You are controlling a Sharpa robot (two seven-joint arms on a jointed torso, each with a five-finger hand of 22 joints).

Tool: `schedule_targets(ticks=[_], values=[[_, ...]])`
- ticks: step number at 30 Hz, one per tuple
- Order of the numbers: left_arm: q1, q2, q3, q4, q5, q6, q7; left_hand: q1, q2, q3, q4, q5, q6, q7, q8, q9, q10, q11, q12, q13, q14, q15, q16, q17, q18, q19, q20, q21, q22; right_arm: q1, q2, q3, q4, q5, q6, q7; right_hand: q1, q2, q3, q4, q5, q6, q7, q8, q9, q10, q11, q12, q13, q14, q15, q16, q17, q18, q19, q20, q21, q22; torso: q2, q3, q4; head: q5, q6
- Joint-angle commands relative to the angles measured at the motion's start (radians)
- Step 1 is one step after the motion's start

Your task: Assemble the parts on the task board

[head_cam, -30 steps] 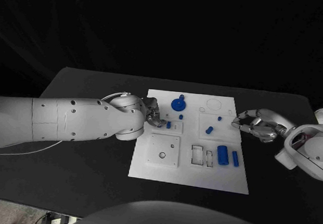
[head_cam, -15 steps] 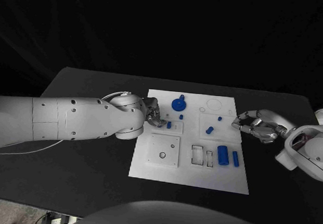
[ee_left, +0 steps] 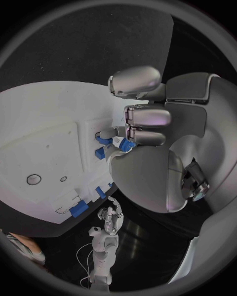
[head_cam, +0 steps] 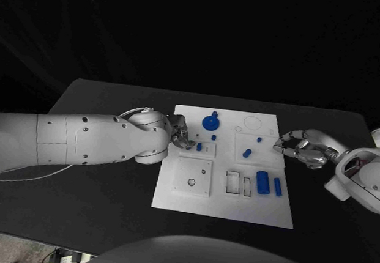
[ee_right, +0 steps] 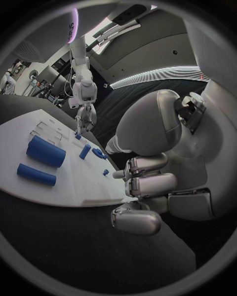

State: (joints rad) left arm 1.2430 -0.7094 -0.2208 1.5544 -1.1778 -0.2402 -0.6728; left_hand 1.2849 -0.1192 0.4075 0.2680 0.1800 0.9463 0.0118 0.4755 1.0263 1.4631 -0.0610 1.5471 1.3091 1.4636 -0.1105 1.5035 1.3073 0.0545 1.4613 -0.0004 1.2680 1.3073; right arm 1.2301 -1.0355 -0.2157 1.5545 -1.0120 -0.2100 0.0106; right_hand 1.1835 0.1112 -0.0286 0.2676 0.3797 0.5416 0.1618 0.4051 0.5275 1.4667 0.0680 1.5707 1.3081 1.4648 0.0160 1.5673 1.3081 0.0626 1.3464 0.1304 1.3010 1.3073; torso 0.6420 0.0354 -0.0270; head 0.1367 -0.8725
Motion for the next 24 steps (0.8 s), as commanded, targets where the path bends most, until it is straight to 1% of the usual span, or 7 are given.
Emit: schedule_targets(ticks=[1,6,17,24], values=[[-0.014,-0.001,-0.011,-0.004,0.014,0.051,-0.151,0.013,0.0,-0.002,-0.007,0.003,-0.001,-0.002,0.007,0.001,0.09,0.0,-0.007,0.241,0.095,0.0,-0.005,0.225,0.016,-0.006,0.002,-0.007,0.078,-0.001,0.001,0.0,0.0,-0.004,0.015,0.005,0.01,0.003,-0.001,-0.005,0.004,-0.005,-0.001,-0.003,-0.001,0.104,0.007,0.0,0.263,0.106,0.005,0.003,0.263,0.013,-0.006,0.001,-0.003,0.161,0.0,-0.0001,0.0002,0.001,0.0],[-0.014,-0.003,-0.011,-0.003,0.016,0.05,-0.149,0.018,0.003,-0.002,-0.008,-0.003,-0.001,-0.002,0.009,0.001,0.09,0.0,-0.007,0.241,0.095,0.0,-0.005,0.225,0.016,-0.006,0.002,-0.007,0.078,-0.002,0.002,0.0,-0.001,-0.004,0.016,0.005,0.01,0.003,-0.001,-0.005,0.004,-0.005,-0.001,-0.003,-0.001,0.104,0.007,0.0,0.263,0.106,0.005,0.003,0.263,0.013,-0.006,0.001,-0.003,0.161,0.0,-0.0002,0.0001,0.002,0.0],[-0.014,-0.007,-0.011,-0.002,0.026,0.047,-0.138,0.041,0.011,0.002,-0.014,-0.033,0.005,-0.004,0.015,-0.002,0.089,-0.001,-0.008,0.24,0.094,-0.001,-0.006,0.225,0.017,-0.006,0.002,-0.01,0.079,-0.004,0.001,0.0,-0.002,-0.004,0.019,0.004,0.01,0.003,-0.001,-0.005,0.004,-0.005,-0.001,-0.003,-0.001,0.104,0.007,0.0,0.263,0.106,0.005,0.003,0.263,0.013,-0.006,0.001,-0.003,0.161,0.0,0.0002,0.0,0.004,0.0],[-0.014,-0.004,-0.011,-0.005,0.033,0.051,-0.131,0.057,0.013,0.005,-0.018,-0.057,-0.001,-0.003,0.011,-0.009,0.088,0.0,-0.009,0.24,0.094,0.0,-0.007,0.224,0.017,-0.007,0.002,-0.013,0.079,-0.005,0.001,0.0,-0.002,-0.004,0.018,0.005,0.011,0.004,-0.001,-0.005,0.005,-0.006,-0.001,-0.004,-0.001,0.104,0.007,0.0,0.263,0.106,0.005,0.003,0.263,0.014,-0.007,0.001,-0.004,0.161,0.001,0.0001,-0.0007,0.004,0.0]])
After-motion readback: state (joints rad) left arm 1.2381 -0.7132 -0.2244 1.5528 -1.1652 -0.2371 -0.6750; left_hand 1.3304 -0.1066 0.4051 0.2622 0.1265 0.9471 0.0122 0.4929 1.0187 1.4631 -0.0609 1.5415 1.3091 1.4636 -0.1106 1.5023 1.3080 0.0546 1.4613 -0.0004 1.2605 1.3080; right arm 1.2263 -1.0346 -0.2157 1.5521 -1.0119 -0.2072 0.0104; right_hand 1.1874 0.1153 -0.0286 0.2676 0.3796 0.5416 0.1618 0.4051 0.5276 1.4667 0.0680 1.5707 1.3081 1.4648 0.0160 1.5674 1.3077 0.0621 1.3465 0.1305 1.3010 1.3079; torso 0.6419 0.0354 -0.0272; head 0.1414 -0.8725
